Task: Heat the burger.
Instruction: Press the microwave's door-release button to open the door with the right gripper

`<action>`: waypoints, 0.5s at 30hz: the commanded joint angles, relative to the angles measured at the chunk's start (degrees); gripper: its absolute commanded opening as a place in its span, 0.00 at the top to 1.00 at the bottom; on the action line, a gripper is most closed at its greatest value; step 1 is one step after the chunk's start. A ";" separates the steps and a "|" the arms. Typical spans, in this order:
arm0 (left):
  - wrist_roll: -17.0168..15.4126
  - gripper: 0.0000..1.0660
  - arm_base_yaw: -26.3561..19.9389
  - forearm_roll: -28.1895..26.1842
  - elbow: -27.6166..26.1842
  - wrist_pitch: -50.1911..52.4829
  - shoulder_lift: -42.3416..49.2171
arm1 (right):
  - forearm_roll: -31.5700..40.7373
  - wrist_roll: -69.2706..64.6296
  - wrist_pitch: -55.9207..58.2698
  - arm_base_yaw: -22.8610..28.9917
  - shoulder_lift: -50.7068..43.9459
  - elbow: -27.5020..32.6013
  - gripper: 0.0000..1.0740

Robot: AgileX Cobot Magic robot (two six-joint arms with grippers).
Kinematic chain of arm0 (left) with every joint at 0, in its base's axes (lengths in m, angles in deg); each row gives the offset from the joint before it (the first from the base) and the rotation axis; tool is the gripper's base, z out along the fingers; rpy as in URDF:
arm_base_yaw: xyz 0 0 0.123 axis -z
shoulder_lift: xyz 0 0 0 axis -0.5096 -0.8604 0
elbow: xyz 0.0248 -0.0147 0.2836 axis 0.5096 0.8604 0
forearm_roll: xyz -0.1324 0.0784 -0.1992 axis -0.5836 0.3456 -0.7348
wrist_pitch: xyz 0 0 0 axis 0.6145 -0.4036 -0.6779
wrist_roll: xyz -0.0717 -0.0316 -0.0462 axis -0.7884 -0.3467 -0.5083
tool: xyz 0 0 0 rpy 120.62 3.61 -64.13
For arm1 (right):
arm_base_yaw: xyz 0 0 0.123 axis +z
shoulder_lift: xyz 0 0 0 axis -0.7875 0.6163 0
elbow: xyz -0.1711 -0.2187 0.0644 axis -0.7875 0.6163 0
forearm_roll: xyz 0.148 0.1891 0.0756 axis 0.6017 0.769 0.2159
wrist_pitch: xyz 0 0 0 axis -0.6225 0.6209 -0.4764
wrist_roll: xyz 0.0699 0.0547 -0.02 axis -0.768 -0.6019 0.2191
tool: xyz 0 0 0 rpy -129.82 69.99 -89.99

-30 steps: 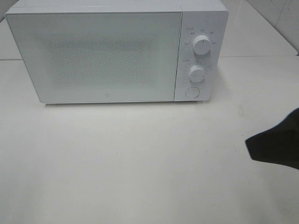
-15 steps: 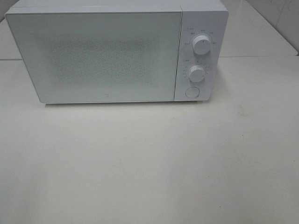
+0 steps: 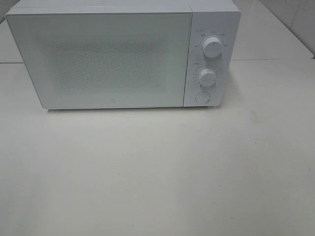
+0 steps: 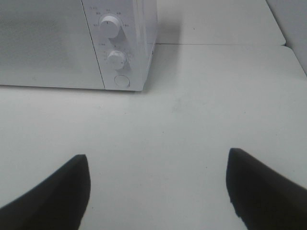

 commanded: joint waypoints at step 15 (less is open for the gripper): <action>-0.17 0.06 -0.23 -0.46 0.17 0.52 0.97 | -2.23 -1.78 -0.86 -1.43 -3.15 4.64 0.29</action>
